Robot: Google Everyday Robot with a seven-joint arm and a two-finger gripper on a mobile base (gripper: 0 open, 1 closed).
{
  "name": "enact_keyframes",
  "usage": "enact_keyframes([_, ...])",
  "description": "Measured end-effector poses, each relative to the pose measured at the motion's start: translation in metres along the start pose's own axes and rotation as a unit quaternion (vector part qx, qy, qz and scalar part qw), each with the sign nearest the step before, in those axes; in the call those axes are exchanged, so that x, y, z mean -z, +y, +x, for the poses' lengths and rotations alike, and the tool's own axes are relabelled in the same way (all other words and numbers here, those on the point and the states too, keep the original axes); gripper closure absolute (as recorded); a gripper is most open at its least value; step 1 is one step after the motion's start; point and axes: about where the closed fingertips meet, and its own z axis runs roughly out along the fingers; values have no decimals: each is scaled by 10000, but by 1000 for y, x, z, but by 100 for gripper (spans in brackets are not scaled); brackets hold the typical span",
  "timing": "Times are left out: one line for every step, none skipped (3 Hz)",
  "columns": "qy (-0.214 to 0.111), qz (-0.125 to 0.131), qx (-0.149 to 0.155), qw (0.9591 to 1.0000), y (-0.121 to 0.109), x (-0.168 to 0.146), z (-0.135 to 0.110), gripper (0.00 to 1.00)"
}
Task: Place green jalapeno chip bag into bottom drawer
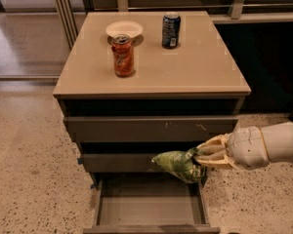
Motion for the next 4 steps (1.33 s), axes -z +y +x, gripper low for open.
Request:
enact_keyframes([82, 15, 142, 9999, 4, -20, 24, 100])
enact_keyframes([123, -218, 313, 9992, 10, -98, 110, 100])
enact_keyframes([16, -594, 46, 9982, 17, -162, 194, 100])
enact_keyframes([123, -914, -237, 9955, 28, -192, 246, 100])
